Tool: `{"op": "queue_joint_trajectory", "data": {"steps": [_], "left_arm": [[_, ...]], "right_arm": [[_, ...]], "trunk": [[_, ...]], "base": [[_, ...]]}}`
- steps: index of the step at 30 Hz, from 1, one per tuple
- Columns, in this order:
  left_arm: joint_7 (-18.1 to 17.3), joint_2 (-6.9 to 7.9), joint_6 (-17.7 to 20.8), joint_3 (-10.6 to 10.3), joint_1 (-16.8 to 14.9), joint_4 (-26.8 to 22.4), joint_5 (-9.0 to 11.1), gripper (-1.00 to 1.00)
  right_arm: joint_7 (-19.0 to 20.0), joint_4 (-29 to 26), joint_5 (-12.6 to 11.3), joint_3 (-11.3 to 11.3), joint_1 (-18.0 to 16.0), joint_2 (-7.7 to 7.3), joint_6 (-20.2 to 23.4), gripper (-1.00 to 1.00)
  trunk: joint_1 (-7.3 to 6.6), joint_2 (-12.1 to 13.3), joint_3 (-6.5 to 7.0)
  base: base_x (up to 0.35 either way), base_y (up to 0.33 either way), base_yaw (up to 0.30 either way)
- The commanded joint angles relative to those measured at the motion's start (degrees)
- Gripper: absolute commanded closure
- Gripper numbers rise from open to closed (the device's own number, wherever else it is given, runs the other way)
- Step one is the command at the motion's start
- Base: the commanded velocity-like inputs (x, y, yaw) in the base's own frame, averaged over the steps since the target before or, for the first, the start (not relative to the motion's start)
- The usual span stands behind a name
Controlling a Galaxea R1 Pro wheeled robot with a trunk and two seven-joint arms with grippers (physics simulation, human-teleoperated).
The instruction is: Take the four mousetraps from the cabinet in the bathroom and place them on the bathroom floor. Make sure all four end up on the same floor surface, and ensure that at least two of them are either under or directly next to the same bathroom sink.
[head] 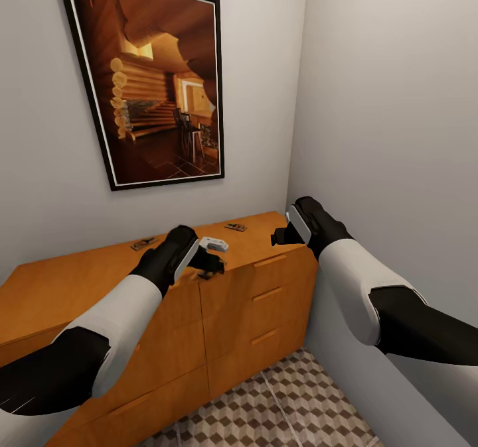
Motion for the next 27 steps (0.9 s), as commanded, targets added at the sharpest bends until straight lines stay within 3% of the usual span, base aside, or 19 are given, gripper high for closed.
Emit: {"op": "queue_joint_trajectory", "data": {"steps": [1, 27], "left_arm": [[0.0, 0.04, 0.22, -0.17, -0.05, -0.34, 0.11, -1.0], [0.09, -0.01, 0.22, -0.39, -0.05, -1.53, 0.03, -1.0]], "right_arm": [[-0.41, -0.05, -0.44, 0.11, -0.04, 0.0, 0.19, -1.0], [-0.41, -0.05, -0.44, 0.11, -0.04, 0.0, 0.19, -1.0]], "trunk": [[0.0, -0.03, -0.07], [0.0, -0.03, -0.07]], "base": [[0.0, 0.0, 0.0], [0.053, 0.0, 0.0]]}}
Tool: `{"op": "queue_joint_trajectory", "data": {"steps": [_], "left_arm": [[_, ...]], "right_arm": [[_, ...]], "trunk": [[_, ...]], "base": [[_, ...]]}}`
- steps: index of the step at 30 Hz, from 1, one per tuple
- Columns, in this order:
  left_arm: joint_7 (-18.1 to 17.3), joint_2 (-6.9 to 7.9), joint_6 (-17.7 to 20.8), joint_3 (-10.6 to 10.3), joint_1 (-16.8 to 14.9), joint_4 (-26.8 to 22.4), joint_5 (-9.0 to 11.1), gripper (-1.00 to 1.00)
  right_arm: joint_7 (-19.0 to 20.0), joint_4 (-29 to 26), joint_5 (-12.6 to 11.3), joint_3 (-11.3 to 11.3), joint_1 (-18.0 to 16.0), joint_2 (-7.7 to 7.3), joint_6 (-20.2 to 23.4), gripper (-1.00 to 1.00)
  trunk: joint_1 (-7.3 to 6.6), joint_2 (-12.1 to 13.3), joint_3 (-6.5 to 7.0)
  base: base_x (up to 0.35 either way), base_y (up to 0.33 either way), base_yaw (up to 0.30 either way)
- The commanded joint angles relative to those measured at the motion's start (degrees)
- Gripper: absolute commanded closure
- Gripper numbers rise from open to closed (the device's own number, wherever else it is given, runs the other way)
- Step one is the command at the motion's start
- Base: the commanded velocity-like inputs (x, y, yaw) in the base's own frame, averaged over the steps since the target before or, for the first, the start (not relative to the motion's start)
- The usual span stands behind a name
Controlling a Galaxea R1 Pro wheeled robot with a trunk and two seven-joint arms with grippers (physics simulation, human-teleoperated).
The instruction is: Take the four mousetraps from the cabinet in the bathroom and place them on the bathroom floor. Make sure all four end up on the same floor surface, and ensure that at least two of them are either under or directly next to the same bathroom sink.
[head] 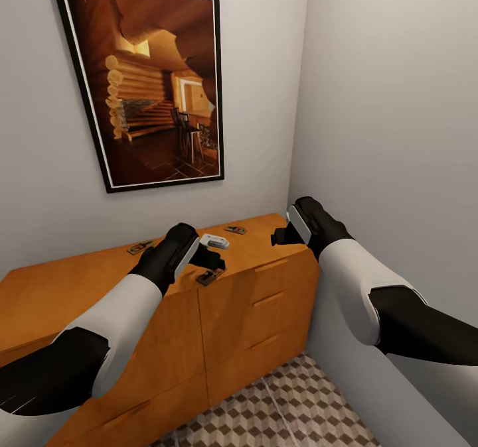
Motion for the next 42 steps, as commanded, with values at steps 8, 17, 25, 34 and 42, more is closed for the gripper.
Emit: {"op": "queue_joint_trajectory", "data": {"steps": [8, 17, 25, 34, 42], "left_arm": [[-0.05, -0.09, 0.29, -0.13, -0.05, 0.51, 0.43, -1.0], [-0.08, -0.14, 0.3, -0.08, -0.05, 0.99, 0.67, -1.0], [-0.09, -0.15, 0.31, -0.07, -0.05, 1.07, 0.71, -1.0], [-0.07, -0.1, 0.31, -0.06, -0.05, 1.18, 0.71, -1.0], [-0.01, 0.01, 0.31, -0.06, -0.05, 1.47, 0.65, -1.0]], "right_arm": [[-0.41, -0.05, -0.45, 0.11, -0.04, 0.0, 0.19, -1.0], [-0.41, -0.03, -0.46, 0.11, -0.04, 0.0, 0.19, -1.0], [-0.41, -0.04, -0.46, 0.11, -0.03, 0.0, 0.19, -1.0], [-0.41, -0.02, -0.46, 0.11, -0.04, 0.0, 0.19, -1.0], [-0.41, 0.03, -0.46, 0.11, -0.04, 0.0, 0.19, -1.0]], "trunk": [[0.0, -0.04, -0.07], [0.0, -0.04, -0.07], [0.0, -0.04, -0.07], [0.0, -0.04, -0.07], [0.0, -0.04, -0.07]], "base": [[0.001, 0.0, 0.0], [0.0, 0.0, 0.0], [-0.016, 0.0, 0.0], [-0.073, 0.0, 0.0], [-0.012, 0.0, 0.0]]}}
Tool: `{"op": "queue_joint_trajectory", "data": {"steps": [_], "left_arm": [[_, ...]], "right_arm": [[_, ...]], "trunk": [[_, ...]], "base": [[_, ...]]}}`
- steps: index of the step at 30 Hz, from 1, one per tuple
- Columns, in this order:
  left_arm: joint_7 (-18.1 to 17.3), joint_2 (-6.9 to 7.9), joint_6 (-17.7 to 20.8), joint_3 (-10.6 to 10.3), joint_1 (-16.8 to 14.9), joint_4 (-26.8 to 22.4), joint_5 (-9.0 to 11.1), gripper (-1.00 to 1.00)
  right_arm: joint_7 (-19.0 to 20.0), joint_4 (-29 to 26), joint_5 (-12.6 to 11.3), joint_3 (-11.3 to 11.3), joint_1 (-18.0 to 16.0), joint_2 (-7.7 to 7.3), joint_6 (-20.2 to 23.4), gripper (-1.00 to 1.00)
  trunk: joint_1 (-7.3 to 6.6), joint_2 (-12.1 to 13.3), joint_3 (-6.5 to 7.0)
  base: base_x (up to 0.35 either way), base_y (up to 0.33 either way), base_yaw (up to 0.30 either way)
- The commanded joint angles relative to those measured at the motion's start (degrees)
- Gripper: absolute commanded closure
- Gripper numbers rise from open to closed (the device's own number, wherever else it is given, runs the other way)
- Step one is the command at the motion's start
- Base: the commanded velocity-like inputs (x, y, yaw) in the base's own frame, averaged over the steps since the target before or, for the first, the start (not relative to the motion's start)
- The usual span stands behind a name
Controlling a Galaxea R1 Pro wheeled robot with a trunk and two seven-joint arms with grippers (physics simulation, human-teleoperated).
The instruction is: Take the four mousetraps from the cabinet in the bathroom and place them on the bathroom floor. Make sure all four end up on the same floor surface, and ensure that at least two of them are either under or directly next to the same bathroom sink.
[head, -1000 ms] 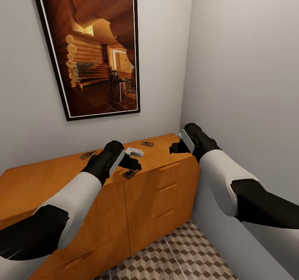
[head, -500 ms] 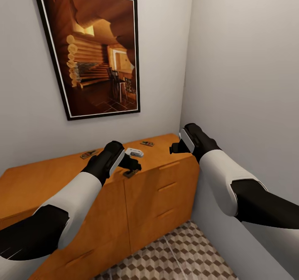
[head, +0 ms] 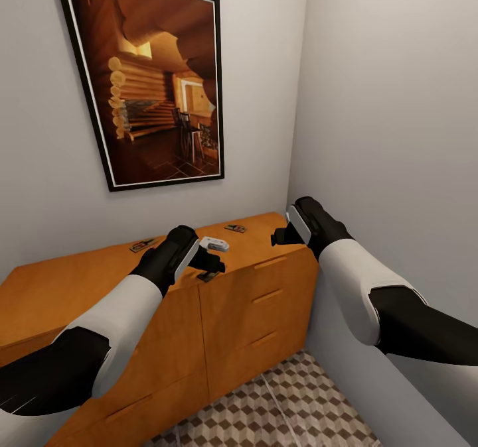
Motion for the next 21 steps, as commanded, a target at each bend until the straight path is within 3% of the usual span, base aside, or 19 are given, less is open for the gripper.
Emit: {"op": "queue_joint_trajectory", "data": {"steps": [1, 21], "left_arm": [[0.03, 0.03, 0.22, -0.15, -0.05, -0.03, 0.16, -1.0], [0.19, 0.06, -0.04, 0.05, -0.05, 3.01, 0.3, -1.0]], "right_arm": [[-0.42, -0.04, -0.43, 0.11, -0.02, 0.0, 0.19, -1.0], [-0.42, -0.03, -0.33, 0.11, 0.48, 0.0, 0.19, -1.0]], "trunk": [[0.0, -0.04, -0.07], [0.0, -0.04, -0.07]], "base": [[-0.003, 0.0, 0.0], [0.0, 0.0, 0.0]]}}
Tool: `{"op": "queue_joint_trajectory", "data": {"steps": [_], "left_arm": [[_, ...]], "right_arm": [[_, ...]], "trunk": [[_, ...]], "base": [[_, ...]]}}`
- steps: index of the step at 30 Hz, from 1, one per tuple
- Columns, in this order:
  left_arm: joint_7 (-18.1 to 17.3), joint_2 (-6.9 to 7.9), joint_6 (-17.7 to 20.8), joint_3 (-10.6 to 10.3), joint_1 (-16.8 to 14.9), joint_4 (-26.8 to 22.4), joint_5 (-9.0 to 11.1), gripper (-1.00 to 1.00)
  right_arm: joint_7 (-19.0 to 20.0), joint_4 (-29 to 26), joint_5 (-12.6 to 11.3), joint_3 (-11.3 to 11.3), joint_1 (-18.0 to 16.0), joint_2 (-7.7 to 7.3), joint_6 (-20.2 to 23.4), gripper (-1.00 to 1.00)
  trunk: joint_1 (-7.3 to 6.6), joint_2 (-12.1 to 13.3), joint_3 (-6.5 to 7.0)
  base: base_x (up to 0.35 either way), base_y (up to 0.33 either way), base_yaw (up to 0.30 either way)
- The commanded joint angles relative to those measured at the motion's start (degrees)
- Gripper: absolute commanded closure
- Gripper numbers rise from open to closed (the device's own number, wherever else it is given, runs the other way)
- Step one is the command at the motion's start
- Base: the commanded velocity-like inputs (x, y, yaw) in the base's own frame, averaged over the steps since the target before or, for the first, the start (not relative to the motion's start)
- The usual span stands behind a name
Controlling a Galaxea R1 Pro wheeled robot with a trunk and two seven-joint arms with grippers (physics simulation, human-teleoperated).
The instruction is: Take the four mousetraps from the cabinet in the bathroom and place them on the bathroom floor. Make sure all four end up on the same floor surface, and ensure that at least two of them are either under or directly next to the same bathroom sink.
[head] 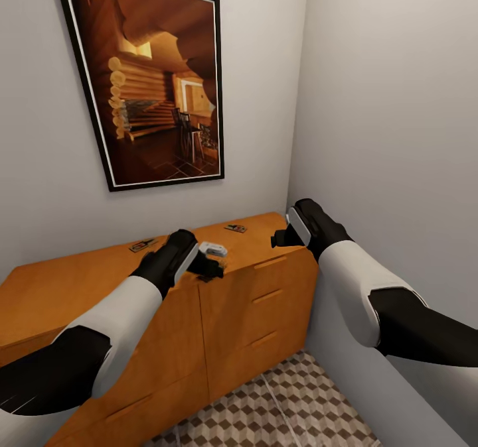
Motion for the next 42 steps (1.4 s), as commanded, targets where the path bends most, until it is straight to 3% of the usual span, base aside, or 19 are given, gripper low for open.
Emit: {"op": "queue_joint_trajectory", "data": {"steps": [1, 10, 37, 38, 42], "left_arm": [[0.01, 0.03, 0.18, -0.16, -0.05, 0.44, 0.19, -1.0], [-0.01, 0.02, 0.04, -0.13, -0.05, 4.57, 0.14, -1.0], [0.02, 0.02, -0.1, -0.16, -0.05, 5.18, 0.05, -1.0], [0.03, 0.02, -0.11, -0.16, -0.05, 5.19, 0.06, 1.0], [0.05, 0.02, -0.12, -0.2, -0.05, 5.28, 0.13, 1.0]], "right_arm": [[-0.41, -0.05, -0.43, 0.11, -0.03, 0.0, 0.19, -1.0], [-0.41, -0.05, -0.36, 0.13, -0.03, 0.0, 0.19, -1.0], [-0.41, -0.05, -0.39, 0.11, -0.03, 0.0, 0.19, -1.0], [-0.41, -0.05, -0.4, 0.11, -0.03, 0.0, 0.19, -1.0], [-0.41, -0.05, -0.43, 0.11, -0.03, 0.0, 0.19, -1.0]], "trunk": [[0.0, -0.04, -0.07], [0.0, -0.04, -0.07], [0.0, -0.04, -0.07], [0.0, -0.04, -0.07], [0.0, -0.04, -0.07]], "base": [[0.0, 0.0, 0.0], [0.0, 0.0, 0.0], [0.0, 0.0, 0.0], [0.0, 0.0, 0.0], [0.0, 0.0, 0.0]]}}
